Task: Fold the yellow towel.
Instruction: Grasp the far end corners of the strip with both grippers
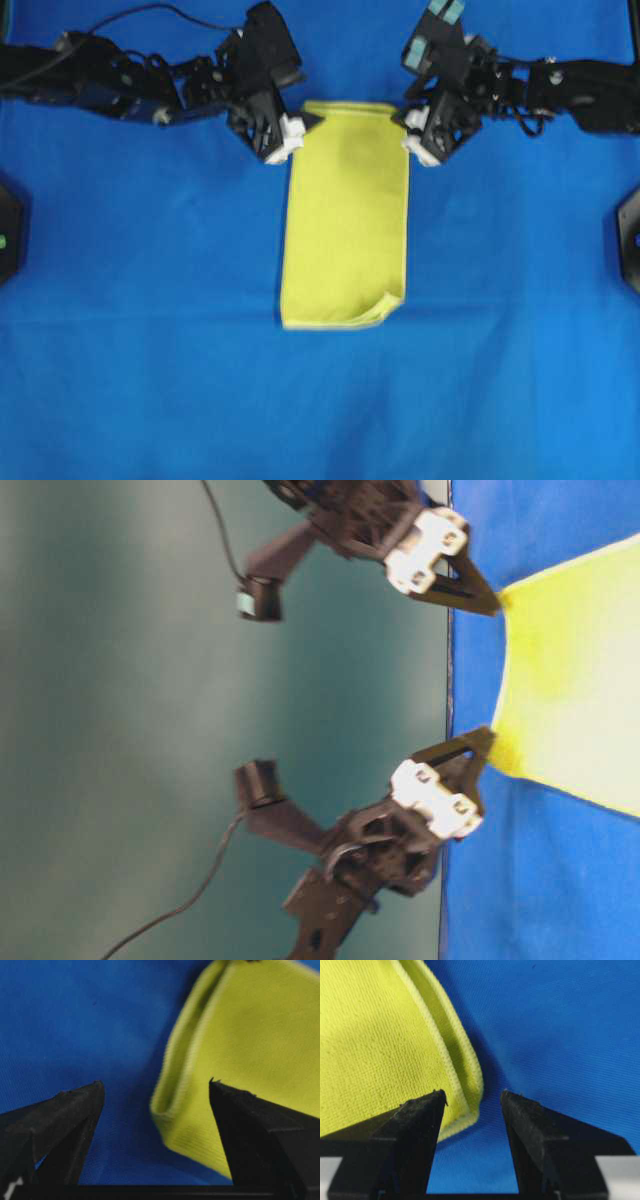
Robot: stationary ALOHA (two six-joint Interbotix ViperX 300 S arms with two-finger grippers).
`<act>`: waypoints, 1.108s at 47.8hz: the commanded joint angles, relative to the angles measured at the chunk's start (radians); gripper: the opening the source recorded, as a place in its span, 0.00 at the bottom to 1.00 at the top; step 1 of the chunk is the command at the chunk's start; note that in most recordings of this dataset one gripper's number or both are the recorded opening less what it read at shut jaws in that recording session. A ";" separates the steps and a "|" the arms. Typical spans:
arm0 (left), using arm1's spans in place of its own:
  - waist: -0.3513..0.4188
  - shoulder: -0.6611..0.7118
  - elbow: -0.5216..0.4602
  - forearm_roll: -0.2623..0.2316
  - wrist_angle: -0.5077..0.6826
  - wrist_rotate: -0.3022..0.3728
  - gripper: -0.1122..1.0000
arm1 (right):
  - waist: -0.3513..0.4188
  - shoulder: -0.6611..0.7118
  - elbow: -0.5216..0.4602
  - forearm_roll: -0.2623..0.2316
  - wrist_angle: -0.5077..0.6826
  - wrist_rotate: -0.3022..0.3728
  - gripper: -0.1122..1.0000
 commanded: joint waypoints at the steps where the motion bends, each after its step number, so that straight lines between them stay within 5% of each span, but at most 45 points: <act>1: 0.018 0.018 -0.026 0.002 -0.014 0.002 0.82 | -0.005 0.017 -0.028 0.000 -0.015 0.002 0.59; 19: 0.038 0.034 0.009 0.002 -0.014 0.003 0.80 | -0.034 0.089 -0.049 -0.002 -0.018 0.002 0.55; 24: 0.038 0.034 0.009 0.003 -0.014 0.005 0.70 | -0.034 0.089 -0.044 -0.002 -0.020 0.002 0.39; 29: 0.038 0.032 0.008 0.005 -0.014 0.021 0.47 | -0.035 0.083 -0.037 -0.002 -0.009 0.003 0.15; 38: 0.026 0.031 0.003 0.003 -0.011 0.081 0.15 | -0.034 0.066 -0.018 0.002 -0.006 0.009 0.14; 53: 0.026 -0.069 -0.003 0.005 0.031 0.130 0.14 | -0.060 -0.051 -0.032 -0.006 0.060 -0.002 0.14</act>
